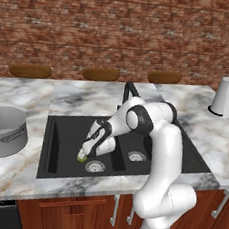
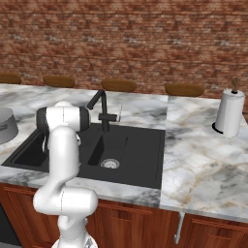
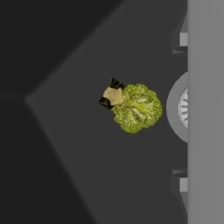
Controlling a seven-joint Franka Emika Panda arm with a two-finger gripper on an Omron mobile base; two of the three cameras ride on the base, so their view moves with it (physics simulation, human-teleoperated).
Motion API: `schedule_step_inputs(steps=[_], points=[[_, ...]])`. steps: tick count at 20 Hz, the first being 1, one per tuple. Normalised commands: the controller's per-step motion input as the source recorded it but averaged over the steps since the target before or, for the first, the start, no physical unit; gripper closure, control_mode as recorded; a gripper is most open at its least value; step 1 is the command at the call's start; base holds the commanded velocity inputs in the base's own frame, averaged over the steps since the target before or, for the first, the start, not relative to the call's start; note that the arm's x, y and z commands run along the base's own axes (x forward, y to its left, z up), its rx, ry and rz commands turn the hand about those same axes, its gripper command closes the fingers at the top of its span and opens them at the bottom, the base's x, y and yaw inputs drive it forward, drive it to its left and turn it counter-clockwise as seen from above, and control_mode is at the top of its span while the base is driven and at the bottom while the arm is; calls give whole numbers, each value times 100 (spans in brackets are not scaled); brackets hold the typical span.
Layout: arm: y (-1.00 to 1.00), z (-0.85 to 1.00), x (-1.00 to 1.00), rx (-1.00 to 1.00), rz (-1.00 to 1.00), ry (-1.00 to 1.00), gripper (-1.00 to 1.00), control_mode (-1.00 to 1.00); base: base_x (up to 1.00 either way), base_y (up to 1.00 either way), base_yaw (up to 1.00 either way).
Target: Dump the broccoli from the pot into the sink. Then turn on the water and wash the broccoli. Then turn off the water and put the broccoli back in the pot.
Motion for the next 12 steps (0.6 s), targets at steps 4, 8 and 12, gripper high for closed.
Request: schedule_step_inputs(steps=[4,8,12], points=[[10,-20,18,0,0,0,-100,-100,0,0,0],[17,-20,10,0,0,0,-100,-100,0,0,0],[19,-18,0,0,0,0,-100,-100,0,0,0]])
